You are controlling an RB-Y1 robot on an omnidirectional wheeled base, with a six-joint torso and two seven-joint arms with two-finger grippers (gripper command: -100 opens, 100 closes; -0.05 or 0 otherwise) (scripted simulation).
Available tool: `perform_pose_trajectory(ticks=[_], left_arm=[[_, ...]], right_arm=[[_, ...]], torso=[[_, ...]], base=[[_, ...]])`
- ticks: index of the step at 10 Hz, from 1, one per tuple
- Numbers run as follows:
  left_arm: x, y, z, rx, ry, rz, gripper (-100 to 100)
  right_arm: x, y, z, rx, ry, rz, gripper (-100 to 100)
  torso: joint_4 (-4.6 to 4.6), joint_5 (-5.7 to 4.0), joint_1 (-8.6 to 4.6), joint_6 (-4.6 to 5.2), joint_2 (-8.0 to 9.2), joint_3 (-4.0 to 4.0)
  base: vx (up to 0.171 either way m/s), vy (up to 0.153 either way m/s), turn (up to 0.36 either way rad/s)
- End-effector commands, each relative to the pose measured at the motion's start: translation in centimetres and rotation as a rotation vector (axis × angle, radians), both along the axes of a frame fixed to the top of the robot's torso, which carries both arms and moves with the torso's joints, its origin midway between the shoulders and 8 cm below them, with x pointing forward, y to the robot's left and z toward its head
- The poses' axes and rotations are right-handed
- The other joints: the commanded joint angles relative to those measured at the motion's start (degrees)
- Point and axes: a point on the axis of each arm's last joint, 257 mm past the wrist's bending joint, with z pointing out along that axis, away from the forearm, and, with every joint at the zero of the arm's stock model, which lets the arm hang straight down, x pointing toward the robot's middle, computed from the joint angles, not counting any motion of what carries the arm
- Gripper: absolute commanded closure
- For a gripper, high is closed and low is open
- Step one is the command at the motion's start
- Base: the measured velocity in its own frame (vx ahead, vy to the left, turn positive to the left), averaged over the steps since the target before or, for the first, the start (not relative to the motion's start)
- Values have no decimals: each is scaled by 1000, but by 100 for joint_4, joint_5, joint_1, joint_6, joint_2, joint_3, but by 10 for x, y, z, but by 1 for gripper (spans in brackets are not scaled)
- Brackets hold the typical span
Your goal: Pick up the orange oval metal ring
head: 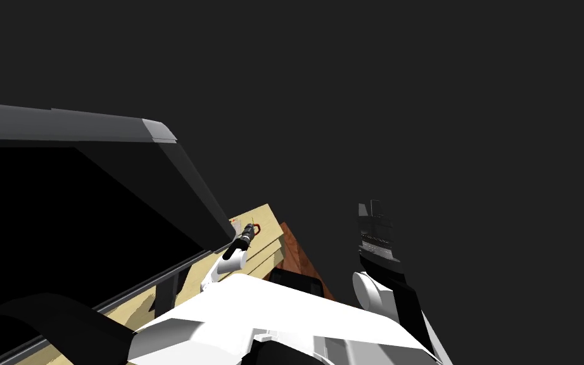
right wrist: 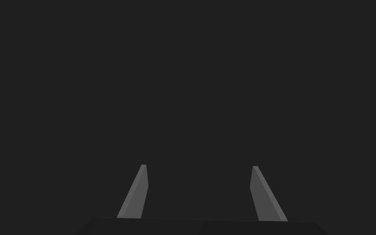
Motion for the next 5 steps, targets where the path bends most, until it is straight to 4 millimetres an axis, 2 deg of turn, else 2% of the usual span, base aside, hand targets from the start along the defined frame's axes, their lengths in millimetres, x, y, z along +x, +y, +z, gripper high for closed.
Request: perform_pose_trajectory(ticks=[1,2,3,4,5], left_arm=[[0,0,0,0,0,0,100],[0,0,0,0,0,0,100],[0,0,0,0,0,0,0],[0,0,0,0,0,0,100],[0,0,0,0,0,0,0]], right_arm=[[0,0,0,0,0,0,0],[0,0,0,0,0,0,0],[0,0,0,0,0,0,0],[0,0,0,0,0,0,0],[0,0,0,0,0,0,0]], torso=[[0,0,0,0,0,0],[0,0,0,0,0,0],[1,-1,-1,0,1,1],[1,-1,-1,0,1,1],[1,-1,-1,0,1,1]], base=[[0,0,0],[0,0,0],[0,0,0],[0,0,0],[0,0,0]])
